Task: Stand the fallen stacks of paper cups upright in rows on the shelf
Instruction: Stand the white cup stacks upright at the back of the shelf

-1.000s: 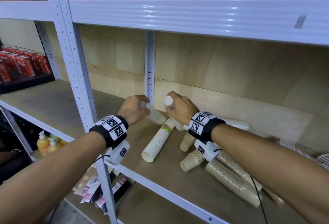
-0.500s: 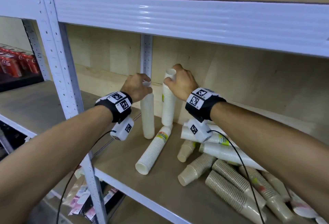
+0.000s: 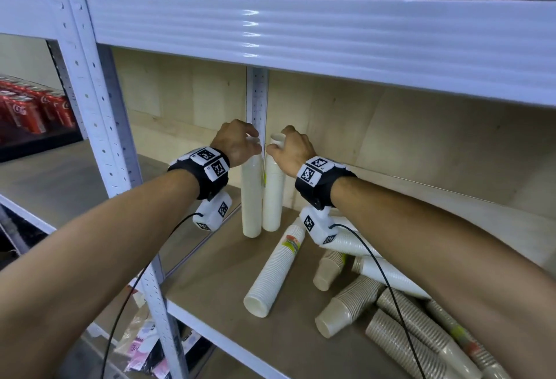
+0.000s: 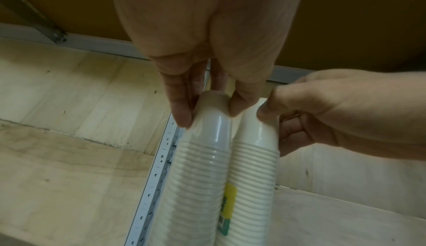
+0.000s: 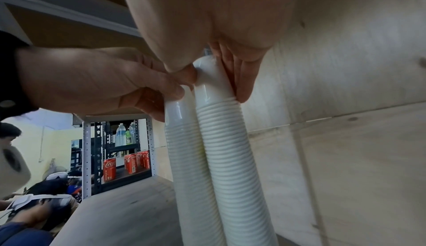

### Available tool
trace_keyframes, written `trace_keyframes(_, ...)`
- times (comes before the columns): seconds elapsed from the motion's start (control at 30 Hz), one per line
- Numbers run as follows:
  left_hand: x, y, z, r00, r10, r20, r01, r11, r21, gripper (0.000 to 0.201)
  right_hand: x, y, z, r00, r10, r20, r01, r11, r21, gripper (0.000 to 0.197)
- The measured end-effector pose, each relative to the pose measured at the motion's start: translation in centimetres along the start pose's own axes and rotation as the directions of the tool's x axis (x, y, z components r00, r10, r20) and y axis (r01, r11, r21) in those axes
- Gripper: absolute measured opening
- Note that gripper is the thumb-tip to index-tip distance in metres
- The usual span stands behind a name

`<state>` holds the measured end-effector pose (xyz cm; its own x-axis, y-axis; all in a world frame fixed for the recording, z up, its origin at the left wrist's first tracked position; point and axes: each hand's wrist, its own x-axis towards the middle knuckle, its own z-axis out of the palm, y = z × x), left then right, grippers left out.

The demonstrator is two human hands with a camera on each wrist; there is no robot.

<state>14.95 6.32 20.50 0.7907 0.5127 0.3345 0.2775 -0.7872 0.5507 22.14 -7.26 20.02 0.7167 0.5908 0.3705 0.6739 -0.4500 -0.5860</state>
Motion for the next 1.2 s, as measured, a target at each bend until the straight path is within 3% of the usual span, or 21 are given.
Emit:
trace_keyframes(0.23, 0.2, -0.7, 0.8, 0.999, 0.013, 0.038, -0.011, 0.999, -0.053, 0.037, 0.9, 1.2, 1.5, 0.995, 0.085, 0.046, -0.084, 0.996, -0.024, 0.047)
trace_keyframes(0.43, 0.5, -1.1, 0.8, 0.998, 0.050, 0.034, -0.049, 0.998, -0.040, 0.037, 1.7, 1.6, 1.4, 0.999, 0.022, 0.040, -0.018, 0.995, -0.093, 0.042)
trace_keyframes(0.63, 0.6, -0.7, 0.7, 0.992, 0.089, 0.088, -0.083, 0.994, -0.073, 0.037, 2.0, 1.8, 1.1, 0.996, 0.019, 0.091, -0.013, 0.998, -0.058, 0.041)
trace_keyframes(0.83, 1.3, -0.9, 0.6, 0.995, -0.010, 0.098, 0.011, 1.000, -0.014, 0.051, 2.1, 1.7, 1.0, 0.997, 0.034, 0.065, -0.029, 0.996, -0.079, 0.053)
trace_keyframes(0.97, 1.4, -0.7, 0.7, 0.995, 0.034, 0.097, -0.033, 0.999, -0.016, 0.032, 2.2, 1.5, 0.9, 0.996, 0.002, 0.084, 0.005, 0.996, -0.085, 0.039)
trace_keyframes(1.03, 1.3, -0.6, 0.8, 0.994, 0.043, 0.103, -0.039, 0.999, -0.037, 0.033, 2.2, 1.5, 0.8, 0.996, -0.007, 0.093, 0.014, 0.997, -0.076, 0.037)
trace_keyframes(1.2, 1.6, -0.8, 0.7, 0.994, -0.010, 0.113, 0.015, 0.999, -0.047, 0.049, 2.3, 1.7, 0.7, 0.994, 0.012, 0.108, -0.005, 0.998, -0.067, 0.054)
